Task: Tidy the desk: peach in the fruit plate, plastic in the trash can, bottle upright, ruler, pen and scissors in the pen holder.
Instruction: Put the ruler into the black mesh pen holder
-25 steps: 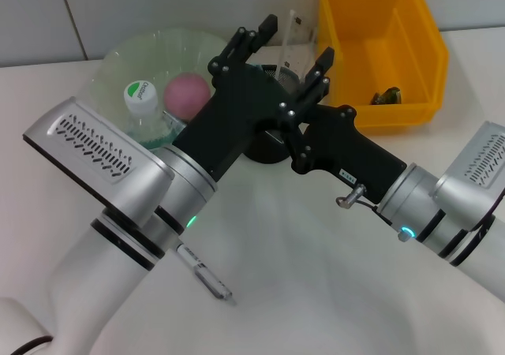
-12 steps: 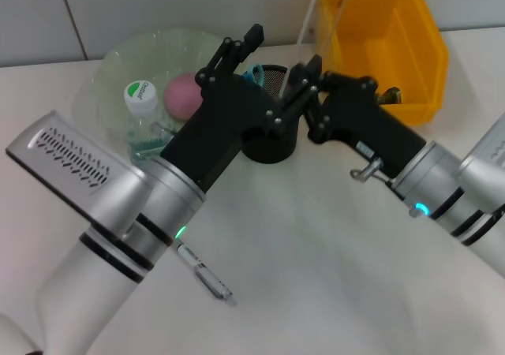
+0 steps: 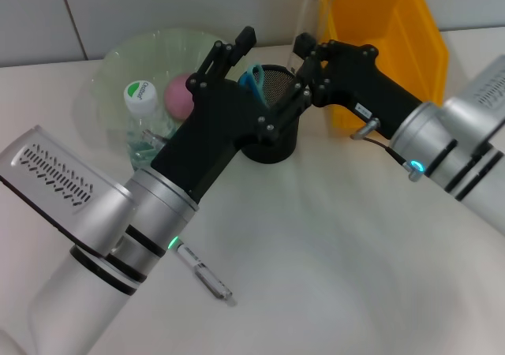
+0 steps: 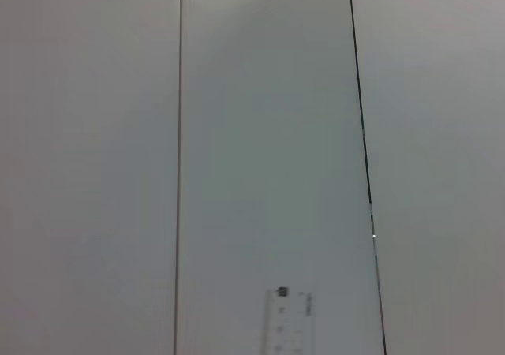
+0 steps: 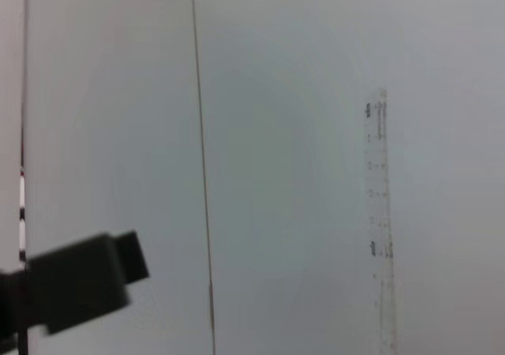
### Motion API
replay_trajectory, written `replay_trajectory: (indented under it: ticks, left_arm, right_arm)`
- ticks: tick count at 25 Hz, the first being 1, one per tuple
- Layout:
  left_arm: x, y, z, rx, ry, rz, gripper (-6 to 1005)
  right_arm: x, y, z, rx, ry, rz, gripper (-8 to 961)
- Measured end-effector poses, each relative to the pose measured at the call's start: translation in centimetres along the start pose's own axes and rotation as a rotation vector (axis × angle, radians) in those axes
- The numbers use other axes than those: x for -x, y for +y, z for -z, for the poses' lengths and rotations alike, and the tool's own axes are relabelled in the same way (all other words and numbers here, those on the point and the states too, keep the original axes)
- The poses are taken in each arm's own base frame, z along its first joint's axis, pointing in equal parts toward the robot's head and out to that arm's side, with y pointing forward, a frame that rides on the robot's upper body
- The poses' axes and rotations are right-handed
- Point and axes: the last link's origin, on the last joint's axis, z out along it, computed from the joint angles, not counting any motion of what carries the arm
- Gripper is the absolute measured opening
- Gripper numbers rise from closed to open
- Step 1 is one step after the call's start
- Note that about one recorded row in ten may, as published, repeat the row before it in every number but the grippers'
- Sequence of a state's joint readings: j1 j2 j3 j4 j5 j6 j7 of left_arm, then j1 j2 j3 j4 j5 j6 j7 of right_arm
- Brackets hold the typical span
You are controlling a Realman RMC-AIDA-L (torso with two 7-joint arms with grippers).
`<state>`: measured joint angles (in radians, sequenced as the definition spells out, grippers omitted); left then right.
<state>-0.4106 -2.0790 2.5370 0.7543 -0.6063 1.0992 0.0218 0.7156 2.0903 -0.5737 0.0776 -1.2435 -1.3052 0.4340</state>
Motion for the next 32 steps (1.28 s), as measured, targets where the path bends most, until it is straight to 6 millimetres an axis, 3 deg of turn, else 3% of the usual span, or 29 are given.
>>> replay_trajectory:
  ticks: [10,32]
  left_arm:
    - [0.0,0.5,0.0,0.022,0.001,0.004,785]
    - [-0.2,0.7,-0.1,0.031,0.009,0.014,785]
  right_arm:
    - [-0.9,-0.2,-2.1,0.006,0.129,0.001,78]
    - [-1.9,-0.2,-3.2,-0.005,0.232,0.009,106]
